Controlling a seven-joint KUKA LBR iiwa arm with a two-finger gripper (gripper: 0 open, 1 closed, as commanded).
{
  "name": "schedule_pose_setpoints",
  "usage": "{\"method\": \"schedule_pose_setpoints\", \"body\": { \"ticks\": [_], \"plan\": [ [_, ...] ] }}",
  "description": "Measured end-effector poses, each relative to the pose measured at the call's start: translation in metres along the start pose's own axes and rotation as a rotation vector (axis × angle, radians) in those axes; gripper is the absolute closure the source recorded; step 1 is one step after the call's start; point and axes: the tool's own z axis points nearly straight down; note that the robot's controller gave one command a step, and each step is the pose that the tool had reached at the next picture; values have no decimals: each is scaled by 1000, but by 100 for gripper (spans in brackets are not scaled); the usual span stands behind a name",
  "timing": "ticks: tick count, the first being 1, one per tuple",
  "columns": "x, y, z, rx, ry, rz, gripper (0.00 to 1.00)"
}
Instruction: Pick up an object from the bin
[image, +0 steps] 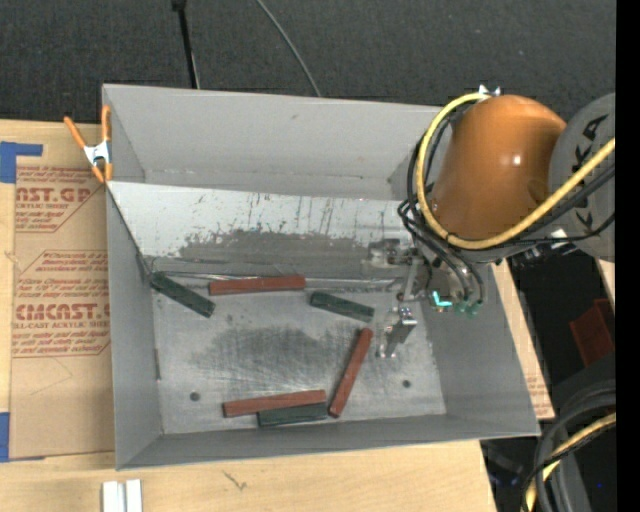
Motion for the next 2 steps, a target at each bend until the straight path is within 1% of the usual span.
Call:
{"method": "schedule_pose_setpoints", "body": {
  "ticks": [1,2],
  "plan": [
    [-1,0,-4,0,-8,0,0],
    [5,-3,55,1,-12,-67,0]
  ]
}}
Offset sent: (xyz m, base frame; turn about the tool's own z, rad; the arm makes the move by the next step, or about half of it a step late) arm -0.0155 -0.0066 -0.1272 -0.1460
